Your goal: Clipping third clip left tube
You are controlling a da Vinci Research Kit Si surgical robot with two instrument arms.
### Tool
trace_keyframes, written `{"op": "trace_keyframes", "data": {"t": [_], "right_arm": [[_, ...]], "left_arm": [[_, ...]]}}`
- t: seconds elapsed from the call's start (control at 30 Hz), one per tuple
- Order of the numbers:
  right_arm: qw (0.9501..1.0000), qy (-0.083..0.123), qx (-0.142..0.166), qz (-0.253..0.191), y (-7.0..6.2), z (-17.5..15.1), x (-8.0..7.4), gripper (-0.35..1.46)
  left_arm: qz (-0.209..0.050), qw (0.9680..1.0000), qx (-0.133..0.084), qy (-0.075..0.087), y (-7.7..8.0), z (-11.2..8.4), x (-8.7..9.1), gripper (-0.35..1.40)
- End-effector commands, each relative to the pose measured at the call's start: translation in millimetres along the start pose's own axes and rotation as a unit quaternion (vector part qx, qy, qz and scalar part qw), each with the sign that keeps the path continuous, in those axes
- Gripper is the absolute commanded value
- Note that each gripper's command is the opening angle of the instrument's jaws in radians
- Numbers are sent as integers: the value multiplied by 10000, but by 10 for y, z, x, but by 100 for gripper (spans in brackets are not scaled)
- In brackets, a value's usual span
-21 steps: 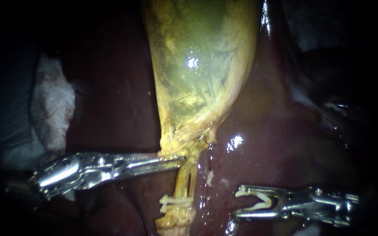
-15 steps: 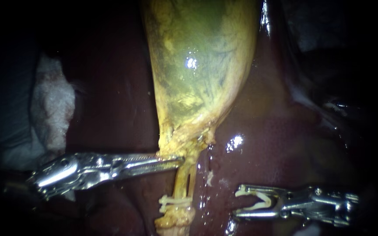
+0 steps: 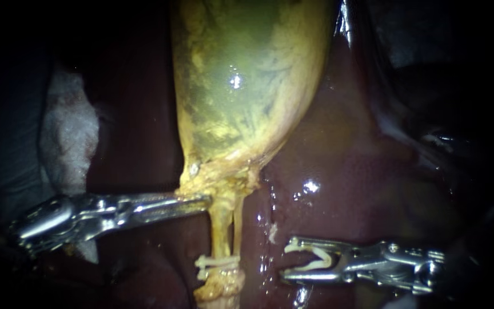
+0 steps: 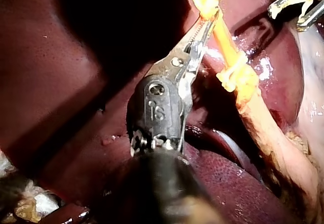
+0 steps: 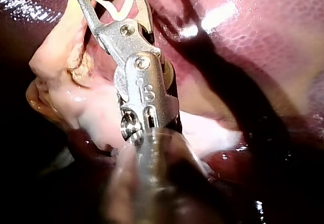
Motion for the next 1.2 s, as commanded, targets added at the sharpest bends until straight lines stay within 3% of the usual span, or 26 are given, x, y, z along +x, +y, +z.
{"op": "trace_keyframes", "data": {"t": [0.03, 0.2, 0.4, 0.67, 1.03, 1.2], "right_arm": [[10000, 2, 2, 4, 0, 4, 1, 54], [10000, 55, -24, 27, -2, 29, 11, 56], [10000, 39, 59, 38, -6, 59, 21, 55], [9999, 80, 96, 0, -5, 88, 24, 56], [9996, 32, 268, 114, -3, 128, 25, 53], [9995, 25, 285, 165, 6, 138, 21, 51]], "left_arm": [[-6, 10000, -17, -3, -1, -2, 0, -35], [8, 10000, -41, -59, -3, -15, -3, -35], [-4, 9995, -119, -285, -2, -31, -4, -35], [-36, 9987, -219, -455, 9, -39, -2, -35], [-39, 9986, -236, -476, 11, -41, -1, -35], [-42, 9985, -254, -481, 13, -42, 0, -35]]}}
